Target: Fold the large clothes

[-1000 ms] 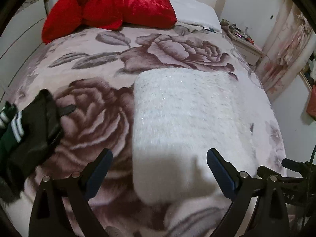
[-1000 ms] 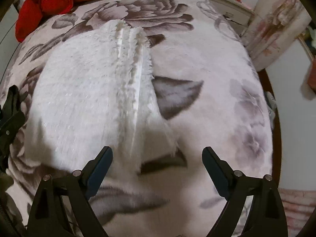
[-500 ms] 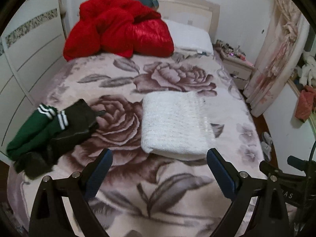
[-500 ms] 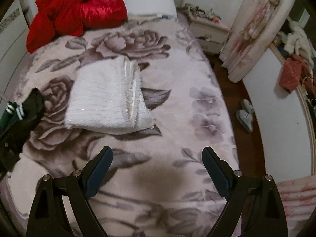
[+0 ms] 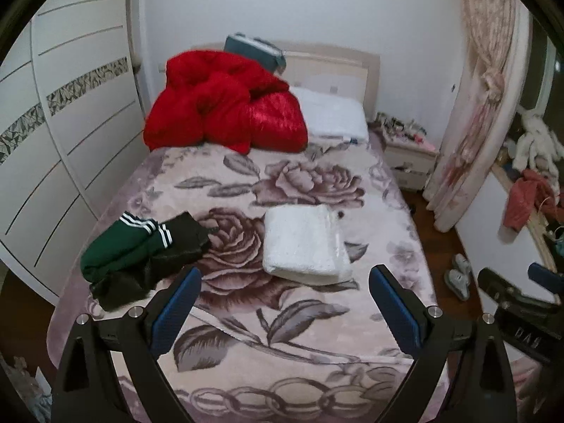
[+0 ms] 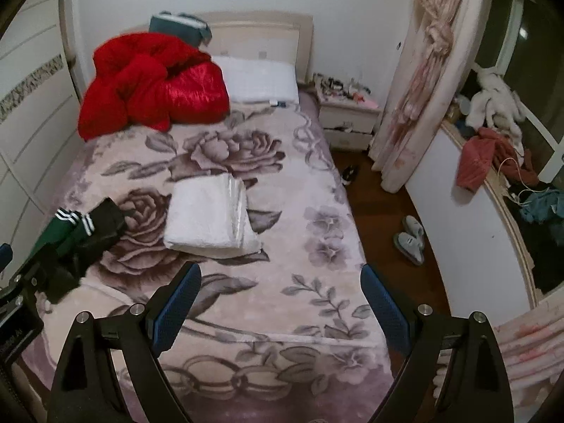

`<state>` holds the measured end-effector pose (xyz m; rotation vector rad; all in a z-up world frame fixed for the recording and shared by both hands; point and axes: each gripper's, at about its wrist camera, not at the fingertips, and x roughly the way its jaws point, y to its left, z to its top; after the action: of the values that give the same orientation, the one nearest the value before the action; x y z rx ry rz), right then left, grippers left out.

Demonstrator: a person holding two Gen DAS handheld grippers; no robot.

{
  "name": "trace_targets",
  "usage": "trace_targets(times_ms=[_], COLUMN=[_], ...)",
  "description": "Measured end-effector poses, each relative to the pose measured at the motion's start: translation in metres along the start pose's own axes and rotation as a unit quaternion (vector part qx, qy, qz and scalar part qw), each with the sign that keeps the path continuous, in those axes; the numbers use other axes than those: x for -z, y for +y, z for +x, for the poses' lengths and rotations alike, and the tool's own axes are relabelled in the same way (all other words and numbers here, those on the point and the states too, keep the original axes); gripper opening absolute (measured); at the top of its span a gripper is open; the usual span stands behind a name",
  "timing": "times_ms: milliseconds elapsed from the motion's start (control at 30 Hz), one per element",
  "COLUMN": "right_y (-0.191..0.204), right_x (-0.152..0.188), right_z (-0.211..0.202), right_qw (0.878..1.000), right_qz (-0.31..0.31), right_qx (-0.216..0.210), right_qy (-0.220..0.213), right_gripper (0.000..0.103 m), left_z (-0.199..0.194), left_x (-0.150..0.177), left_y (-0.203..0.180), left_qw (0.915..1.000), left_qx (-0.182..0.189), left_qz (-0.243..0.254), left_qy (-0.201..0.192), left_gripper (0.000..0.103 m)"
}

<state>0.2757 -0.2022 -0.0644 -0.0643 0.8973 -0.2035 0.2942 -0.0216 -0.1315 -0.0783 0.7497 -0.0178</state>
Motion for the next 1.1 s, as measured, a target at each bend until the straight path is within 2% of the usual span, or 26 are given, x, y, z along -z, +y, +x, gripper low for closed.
trace_targets(times_ms=[267, 467, 767, 1100], right_y=[-0.016, -0.022, -0.03, -0.033], right_x=[0.011, 0.021, 0.04, 0.051], right_z=[-0.105, -0.159, -0.2, -0.21], right_qw=[0.998, 0.996, 0.993, 0.992], right_qz=[-0.005, -0.011, -0.013, -0.018], right_qx=[-0.001, -0.006, -0.016, -0.024], right_qy=[-0.055, -0.091, -0.117, -0.123], right_gripper=[0.096, 0.098, 0.1, 0.1], left_z=[-0.075, -0.108, -0.138, -0.15], left_x=[-0.001, 0.008, 0.023, 0.036], left_y=[-0.001, -0.001, 0.0, -0.001], left_qw=[0.9991, 0.9983, 0.997, 0.9966], left_qx=[0.003, -0.008, -0.016, -0.022], left_qz=[-0.005, 0.004, 0.004, -0.001], left_qy=[-0.042, -0.057, -0.075, -0.08], left_gripper=[0.098, 0.099, 0.1, 0.1])
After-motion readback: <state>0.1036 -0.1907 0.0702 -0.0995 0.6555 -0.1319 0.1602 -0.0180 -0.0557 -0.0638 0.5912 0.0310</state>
